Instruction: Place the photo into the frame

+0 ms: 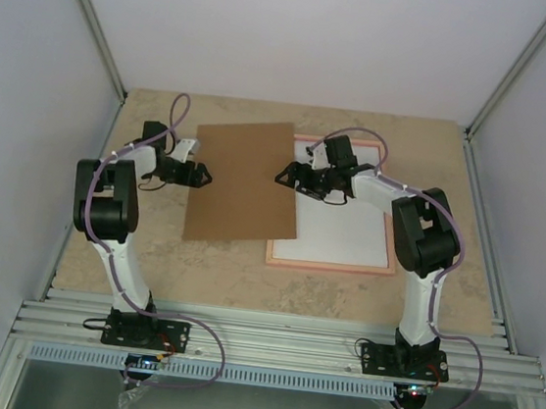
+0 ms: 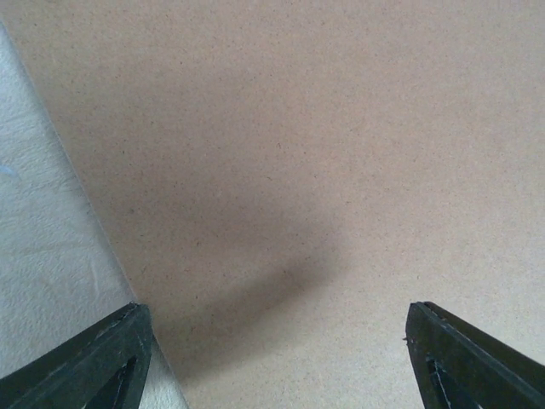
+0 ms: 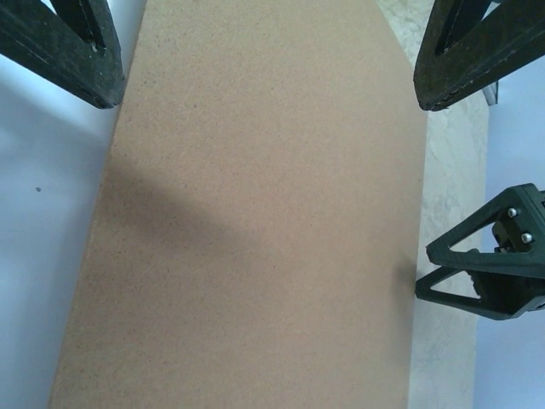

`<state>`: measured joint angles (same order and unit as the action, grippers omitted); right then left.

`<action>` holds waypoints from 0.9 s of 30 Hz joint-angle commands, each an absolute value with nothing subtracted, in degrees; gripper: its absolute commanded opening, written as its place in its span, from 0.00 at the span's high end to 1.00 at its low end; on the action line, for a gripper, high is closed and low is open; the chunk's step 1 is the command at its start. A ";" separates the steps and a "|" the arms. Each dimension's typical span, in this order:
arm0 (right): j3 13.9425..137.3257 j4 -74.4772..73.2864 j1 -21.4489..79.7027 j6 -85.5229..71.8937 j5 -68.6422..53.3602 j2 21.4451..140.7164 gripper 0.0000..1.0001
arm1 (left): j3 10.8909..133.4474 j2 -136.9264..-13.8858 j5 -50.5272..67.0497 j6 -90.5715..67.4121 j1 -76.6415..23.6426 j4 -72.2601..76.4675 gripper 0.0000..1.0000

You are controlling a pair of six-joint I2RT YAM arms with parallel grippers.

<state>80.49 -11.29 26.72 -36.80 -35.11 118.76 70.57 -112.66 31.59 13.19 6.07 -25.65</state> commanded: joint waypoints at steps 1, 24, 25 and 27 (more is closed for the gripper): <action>79.56 -11.47 26.46 -34.47 -31.71 117.23 0.06 | 69.07 -116.85 31.60 11.58 4.95 -29.34 0.16; 81.19 -6.38 27.77 -40.40 -34.72 121.09 0.15 | 68.18 -116.12 33.82 10.67 4.99 -28.04 0.16; 81.47 -7.27 27.74 -40.39 -33.44 121.37 0.14 | 68.13 -116.00 33.85 10.64 4.96 -27.96 0.16; 80.95 -7.44 27.57 -40.00 -31.92 121.28 0.12 | 67.81 -115.75 33.77 10.66 4.95 -27.83 0.16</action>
